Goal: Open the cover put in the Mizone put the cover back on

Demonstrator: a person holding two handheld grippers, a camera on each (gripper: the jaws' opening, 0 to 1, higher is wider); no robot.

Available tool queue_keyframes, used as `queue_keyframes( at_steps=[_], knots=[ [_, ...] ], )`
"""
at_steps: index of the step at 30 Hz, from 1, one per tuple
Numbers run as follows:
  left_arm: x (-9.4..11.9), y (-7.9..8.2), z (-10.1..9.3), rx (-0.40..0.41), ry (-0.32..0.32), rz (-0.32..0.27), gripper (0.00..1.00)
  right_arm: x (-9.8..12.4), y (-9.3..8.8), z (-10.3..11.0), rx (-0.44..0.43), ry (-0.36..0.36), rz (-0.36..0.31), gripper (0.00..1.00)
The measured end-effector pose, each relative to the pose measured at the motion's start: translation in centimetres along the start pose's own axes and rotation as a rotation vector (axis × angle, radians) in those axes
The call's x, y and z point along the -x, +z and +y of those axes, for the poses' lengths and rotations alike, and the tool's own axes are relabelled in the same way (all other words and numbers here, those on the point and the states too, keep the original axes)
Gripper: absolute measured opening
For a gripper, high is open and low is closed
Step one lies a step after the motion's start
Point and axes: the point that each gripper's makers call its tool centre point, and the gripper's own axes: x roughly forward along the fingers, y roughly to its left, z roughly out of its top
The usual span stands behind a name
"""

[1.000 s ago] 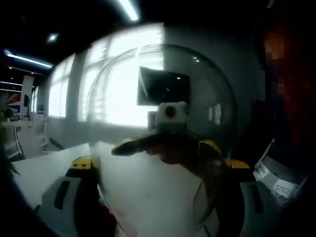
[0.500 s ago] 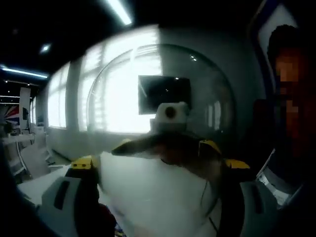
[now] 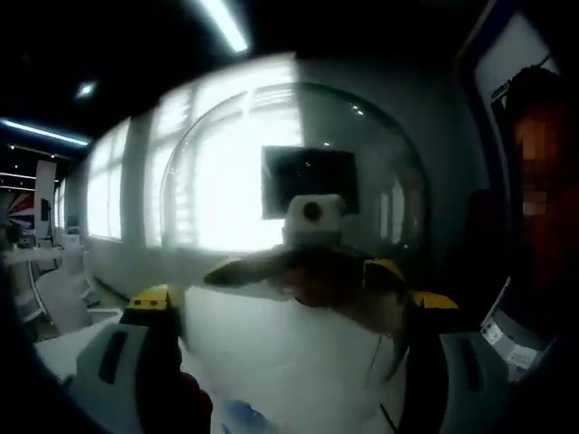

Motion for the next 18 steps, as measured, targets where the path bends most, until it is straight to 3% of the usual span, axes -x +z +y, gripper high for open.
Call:
queue_keyframes(
  at_steps=[9, 18],
  knots=[
    [-0.3, -1.4, 2.6, 0.026, 0.003, -0.001, 0.87, -0.4, -1.9, -2.4, -0.028, 0.0, -0.02, 0.91],
    [-0.2, -4.8, 4.9, 0.071, 0.007, 0.03, 0.87, -0.7, -5.5, -4.5, -0.083, 0.0, -0.014, 0.91]
  ],
)
